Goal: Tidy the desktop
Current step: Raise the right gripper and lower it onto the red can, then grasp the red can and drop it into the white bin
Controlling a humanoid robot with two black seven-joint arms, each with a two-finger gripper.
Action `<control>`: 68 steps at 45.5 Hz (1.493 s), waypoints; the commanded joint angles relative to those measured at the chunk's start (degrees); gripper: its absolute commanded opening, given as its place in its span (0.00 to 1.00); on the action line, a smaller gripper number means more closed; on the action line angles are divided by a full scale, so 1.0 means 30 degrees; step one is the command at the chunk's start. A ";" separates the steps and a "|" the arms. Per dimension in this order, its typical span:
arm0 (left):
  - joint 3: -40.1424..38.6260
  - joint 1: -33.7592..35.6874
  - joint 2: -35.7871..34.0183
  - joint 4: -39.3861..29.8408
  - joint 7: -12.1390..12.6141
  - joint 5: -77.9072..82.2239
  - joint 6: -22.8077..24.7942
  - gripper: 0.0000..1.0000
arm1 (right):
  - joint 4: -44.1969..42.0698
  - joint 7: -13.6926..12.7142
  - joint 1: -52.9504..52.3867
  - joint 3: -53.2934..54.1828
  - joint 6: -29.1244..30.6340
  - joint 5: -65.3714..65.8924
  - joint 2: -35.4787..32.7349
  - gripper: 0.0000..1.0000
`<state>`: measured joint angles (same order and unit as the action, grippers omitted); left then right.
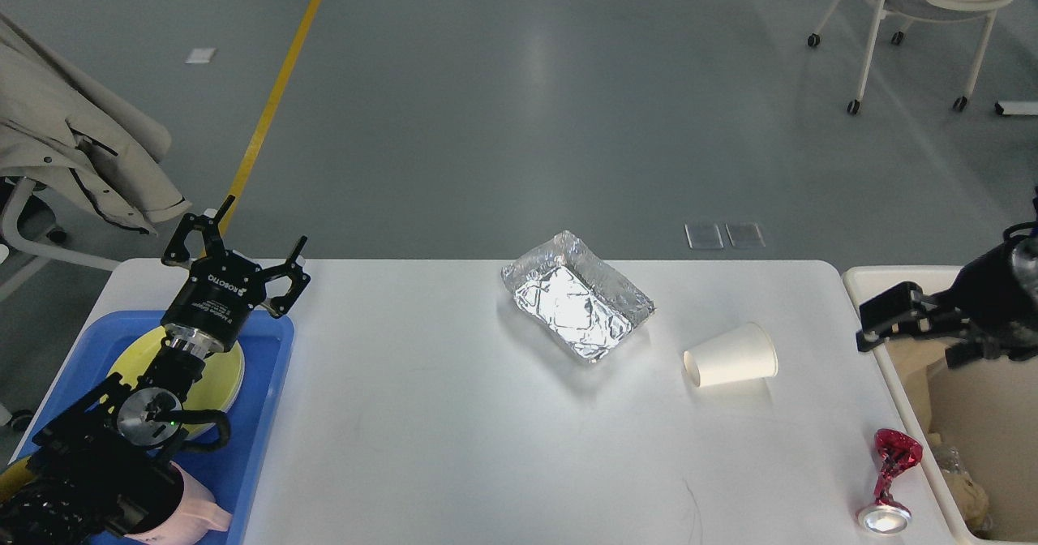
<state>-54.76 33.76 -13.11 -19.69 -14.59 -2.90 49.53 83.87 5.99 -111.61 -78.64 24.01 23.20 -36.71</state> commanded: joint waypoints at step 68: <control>0.0000 -0.0003 0.0004 0.0002 0.0000 0.0000 0.0014 1.00 | -0.8038 -0.0182 1.4909 0.3859 -0.8004 -0.3867 0.2718 0.00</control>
<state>-54.76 33.74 -13.11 -19.69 -14.59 -2.90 49.51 58.15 5.19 -65.29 -66.88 -0.02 11.69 -27.39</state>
